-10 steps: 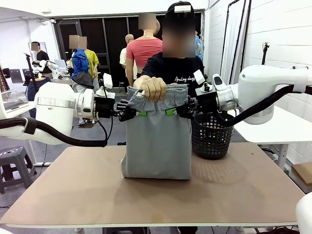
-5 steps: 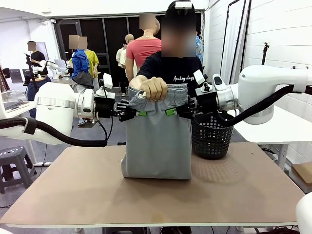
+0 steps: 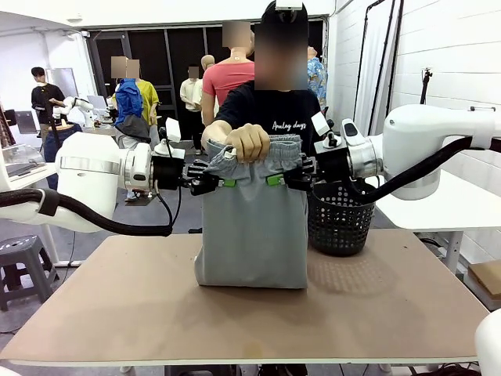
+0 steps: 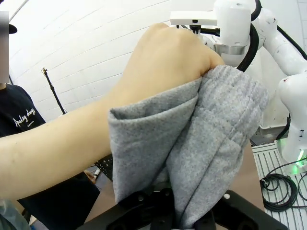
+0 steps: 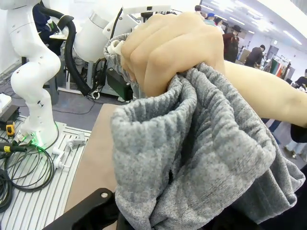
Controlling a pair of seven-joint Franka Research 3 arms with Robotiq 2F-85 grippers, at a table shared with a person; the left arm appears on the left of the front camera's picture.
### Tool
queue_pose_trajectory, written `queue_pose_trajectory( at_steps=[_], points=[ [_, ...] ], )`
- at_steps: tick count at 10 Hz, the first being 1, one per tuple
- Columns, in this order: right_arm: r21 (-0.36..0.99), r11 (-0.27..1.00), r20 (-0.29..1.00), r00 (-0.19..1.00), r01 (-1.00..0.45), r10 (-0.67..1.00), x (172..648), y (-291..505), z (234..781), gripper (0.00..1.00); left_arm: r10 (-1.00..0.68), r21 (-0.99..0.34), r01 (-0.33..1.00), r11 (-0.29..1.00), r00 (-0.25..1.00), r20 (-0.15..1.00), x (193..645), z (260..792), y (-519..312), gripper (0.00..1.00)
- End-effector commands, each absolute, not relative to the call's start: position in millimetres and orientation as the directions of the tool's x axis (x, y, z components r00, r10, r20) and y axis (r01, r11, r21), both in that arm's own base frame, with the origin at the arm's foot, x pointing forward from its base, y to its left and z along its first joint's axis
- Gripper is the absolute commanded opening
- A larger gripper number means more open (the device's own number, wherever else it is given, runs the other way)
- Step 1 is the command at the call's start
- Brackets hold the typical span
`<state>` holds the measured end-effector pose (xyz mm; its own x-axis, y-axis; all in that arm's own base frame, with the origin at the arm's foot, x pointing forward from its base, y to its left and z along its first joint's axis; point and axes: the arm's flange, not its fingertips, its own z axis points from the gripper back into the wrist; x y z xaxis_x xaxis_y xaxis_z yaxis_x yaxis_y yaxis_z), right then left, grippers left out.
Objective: Fold the training pants.
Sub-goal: Release the ends of the Training pants and then grab the overlapped ends.
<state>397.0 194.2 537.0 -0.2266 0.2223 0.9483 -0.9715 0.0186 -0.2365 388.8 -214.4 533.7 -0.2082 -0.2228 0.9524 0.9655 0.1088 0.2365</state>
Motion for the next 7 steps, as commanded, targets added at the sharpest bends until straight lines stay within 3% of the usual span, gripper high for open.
queue_pose_trajectory(
  at_steps=[1, 3, 4, 7],
  points=[
    [-0.222, 0.029, 0.95, -0.209, -0.975, 0.231, 396.0, 194.4, 538.1, 0.59, -0.205, 0.216, 0.97, 0.111, -0.19, 0.96, 390.0, 531.4, -208.8, 0.54],
    [-0.216, 0.034, 0.951, -0.202, -0.976, 0.235, 399.5, 193.7, 535.3, 0.99, -0.199, 0.209, 0.971, 0.115, -0.184, 0.963, 391.7, 530.5, -207.3, 0.94],
    [-0.214, 0.037, 0.952, -0.2, -0.976, 0.231, 400.7, 193.2, 534.3, 1.0, -0.196, 0.208, 0.971, 0.118, -0.182, 0.963, 392.0, 530.2, -206.9, 1.0],
    [-0.203, 0.048, 0.957, -0.188, -0.978, 0.222, 402.9, 191.3, 530.9, 1.0, -0.185, 0.2, 0.972, 0.125, -0.175, 0.967, 393.6, 529.5, -205.8, 1.0]
  ],
)
